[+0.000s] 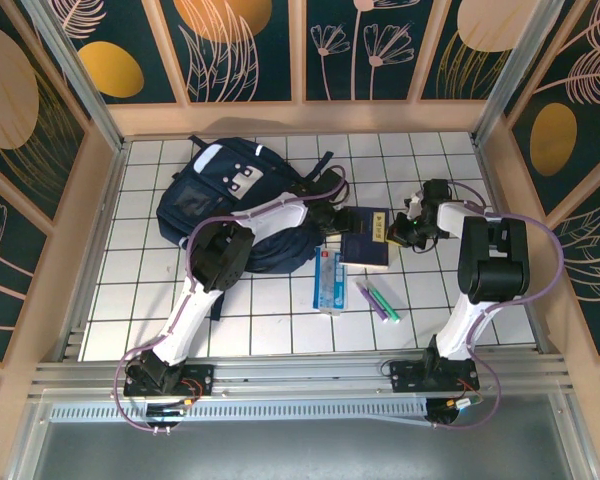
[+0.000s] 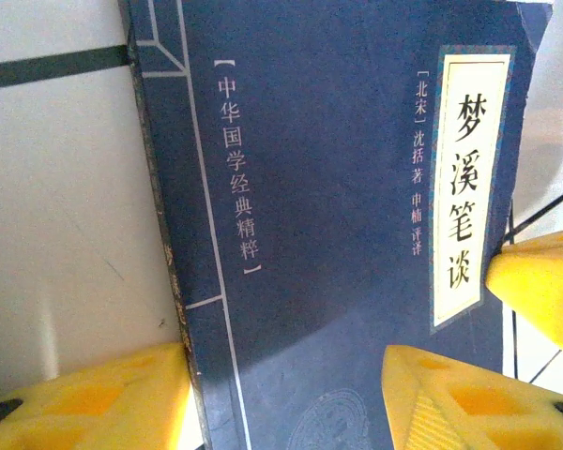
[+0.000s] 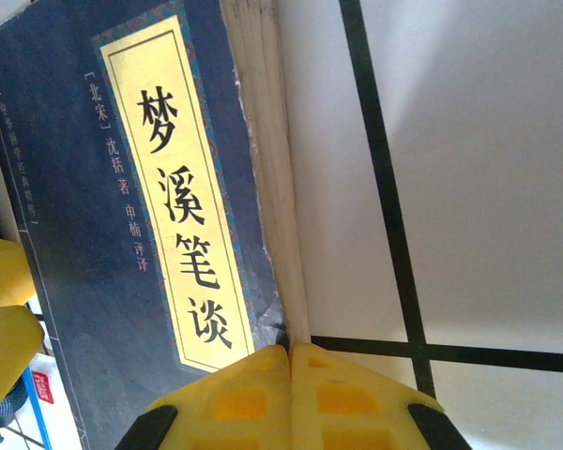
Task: Pack the student bag
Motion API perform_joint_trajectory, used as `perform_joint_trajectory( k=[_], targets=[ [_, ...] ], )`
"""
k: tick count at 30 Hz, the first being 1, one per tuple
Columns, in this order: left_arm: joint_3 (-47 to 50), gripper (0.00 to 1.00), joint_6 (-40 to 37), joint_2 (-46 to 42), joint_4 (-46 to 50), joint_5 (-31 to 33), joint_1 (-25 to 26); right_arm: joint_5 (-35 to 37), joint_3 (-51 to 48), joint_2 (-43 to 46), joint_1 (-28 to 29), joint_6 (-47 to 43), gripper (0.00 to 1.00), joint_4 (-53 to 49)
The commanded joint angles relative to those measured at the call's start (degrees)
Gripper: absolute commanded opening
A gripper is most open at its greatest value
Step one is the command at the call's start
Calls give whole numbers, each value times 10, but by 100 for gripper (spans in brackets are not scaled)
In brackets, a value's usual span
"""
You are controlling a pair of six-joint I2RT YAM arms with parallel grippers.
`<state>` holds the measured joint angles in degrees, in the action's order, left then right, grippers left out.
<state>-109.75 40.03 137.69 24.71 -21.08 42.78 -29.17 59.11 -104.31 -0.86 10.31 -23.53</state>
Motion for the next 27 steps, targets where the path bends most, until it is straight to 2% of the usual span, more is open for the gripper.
perform_joint_trajectory(
  k=[1, 6, 11, 16, 20, 24, 26, 27],
  targets=[
    [12, 54, 7, 1, -55, -80, 11, -9, -18, -30, 5, -13, 0, -14],
    [46, 42, 15, -26, -124, -141, 12, -18, -20, -30, 2, -16, 0, -10],
    [84, 37, 29, -46, -184, -171, 11, -33, -26, -31, -2, -15, 0, 1],
    [98, 17, 43, -48, -221, -200, 12, -52, -38, -28, -5, -11, 0, 19],
    [100, 15, 39, -56, -228, -196, 11, -57, -46, -26, -6, -9, 0, 27],
    [94, 9, 33, -53, -208, -178, 12, -59, -53, -16, -7, -8, 0, 35],
    [92, 0, 29, -58, -195, -159, 12, -63, -59, -4, -10, -5, 0, 42],
    [87, 0, 25, -62, -182, -148, 11, -65, -61, 2, -11, -3, 5, 44]
  ],
)
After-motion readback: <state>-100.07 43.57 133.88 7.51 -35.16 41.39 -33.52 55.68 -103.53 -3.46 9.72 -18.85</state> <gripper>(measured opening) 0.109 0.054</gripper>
